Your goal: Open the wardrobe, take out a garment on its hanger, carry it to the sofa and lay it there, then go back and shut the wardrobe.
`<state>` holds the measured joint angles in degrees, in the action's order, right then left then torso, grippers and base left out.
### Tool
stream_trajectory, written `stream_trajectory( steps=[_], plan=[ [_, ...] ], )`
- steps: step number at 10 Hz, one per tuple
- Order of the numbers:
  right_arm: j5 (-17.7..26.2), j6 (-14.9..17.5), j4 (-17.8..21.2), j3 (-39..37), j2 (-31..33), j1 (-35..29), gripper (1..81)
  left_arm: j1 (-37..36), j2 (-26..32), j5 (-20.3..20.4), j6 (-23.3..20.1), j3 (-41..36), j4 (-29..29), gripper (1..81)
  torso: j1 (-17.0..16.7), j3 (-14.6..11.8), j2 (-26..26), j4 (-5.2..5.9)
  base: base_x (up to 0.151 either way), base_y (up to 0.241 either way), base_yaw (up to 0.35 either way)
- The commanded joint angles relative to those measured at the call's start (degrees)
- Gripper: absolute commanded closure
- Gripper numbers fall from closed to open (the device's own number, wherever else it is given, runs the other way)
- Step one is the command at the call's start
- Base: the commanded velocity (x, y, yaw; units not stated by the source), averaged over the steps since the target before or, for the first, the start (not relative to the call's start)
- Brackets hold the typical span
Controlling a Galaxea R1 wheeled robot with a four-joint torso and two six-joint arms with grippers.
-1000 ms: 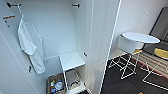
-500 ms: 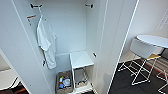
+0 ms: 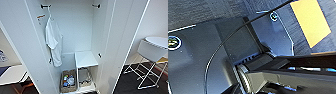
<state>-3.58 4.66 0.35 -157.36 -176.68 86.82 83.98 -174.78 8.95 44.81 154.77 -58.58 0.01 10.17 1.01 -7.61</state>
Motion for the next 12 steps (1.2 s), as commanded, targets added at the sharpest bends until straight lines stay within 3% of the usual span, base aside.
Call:
stream_trajectory(
  steps=[1,9,12],
  plan=[
    [3.41,0.18,0.26,-0.05,-0.19,-1.69,1.0,-1.93,-0.23,-1.83,-0.34,-0.26,-0.49,1.0,0.0,0.0,0.0,0.0,0.0,0.0,0.104],
    [3.41,0.18,0.17,-0.05,-0.28,-1.69,1.0,-1.93,-0.23,-1.74,-0.25,-0.26,0.3,1.0,0.0,0.0,0.0,0.0,0.0,0.0,0.0],
    [3.41,0.18,0.17,0.13,-0.37,-1.78,1.0,-1.93,-0.05,-1.65,-0.25,-0.26,0.39,1.0,-0.01,-0.02,0.05,0.0,0.09,0.0,0.0]
  ],
)
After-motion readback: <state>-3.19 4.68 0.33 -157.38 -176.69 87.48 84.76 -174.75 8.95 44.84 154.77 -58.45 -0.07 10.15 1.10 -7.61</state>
